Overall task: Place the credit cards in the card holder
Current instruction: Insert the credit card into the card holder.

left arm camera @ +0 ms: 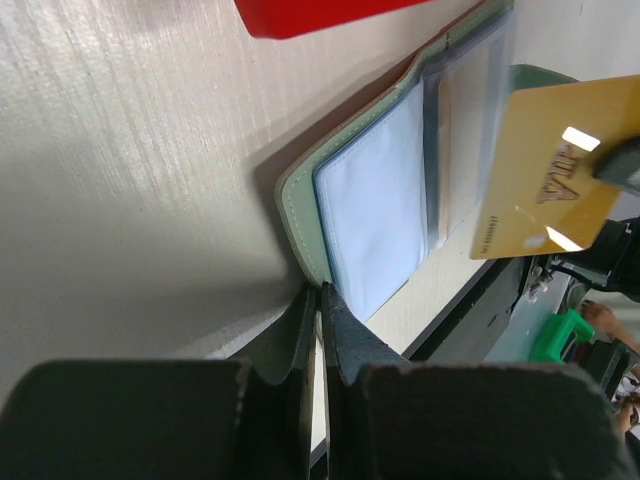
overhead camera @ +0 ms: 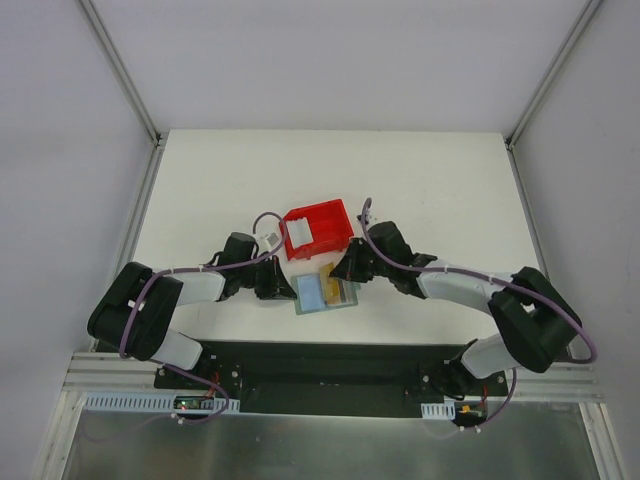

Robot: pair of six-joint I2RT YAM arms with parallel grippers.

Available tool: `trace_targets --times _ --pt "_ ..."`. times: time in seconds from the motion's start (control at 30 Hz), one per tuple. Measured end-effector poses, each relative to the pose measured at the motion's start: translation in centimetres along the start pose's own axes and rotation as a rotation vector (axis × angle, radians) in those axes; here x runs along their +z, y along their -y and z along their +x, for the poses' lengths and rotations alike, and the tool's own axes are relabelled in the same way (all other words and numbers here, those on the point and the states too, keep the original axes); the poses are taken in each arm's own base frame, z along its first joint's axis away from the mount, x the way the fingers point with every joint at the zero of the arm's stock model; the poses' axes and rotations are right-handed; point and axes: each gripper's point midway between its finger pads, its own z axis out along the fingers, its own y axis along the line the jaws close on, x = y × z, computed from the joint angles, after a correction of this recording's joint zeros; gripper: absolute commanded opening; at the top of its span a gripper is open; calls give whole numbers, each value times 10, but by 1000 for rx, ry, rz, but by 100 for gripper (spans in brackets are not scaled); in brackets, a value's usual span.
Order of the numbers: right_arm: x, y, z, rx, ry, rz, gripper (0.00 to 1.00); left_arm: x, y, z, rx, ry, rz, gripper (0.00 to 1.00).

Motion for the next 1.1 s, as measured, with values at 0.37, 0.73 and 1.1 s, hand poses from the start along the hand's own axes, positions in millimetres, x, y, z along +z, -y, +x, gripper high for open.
trace_targets --times 0.37,0.73,1.1 --pt "25 20 20 41 -38 5 1 0 0 3 1 -8 9 0" --pt "32 25 28 61 -41 -22 0 0 0 3 0 -9 9 0" --pt "33 28 34 65 -47 -27 0 0 0 3 0 -9 8 0"
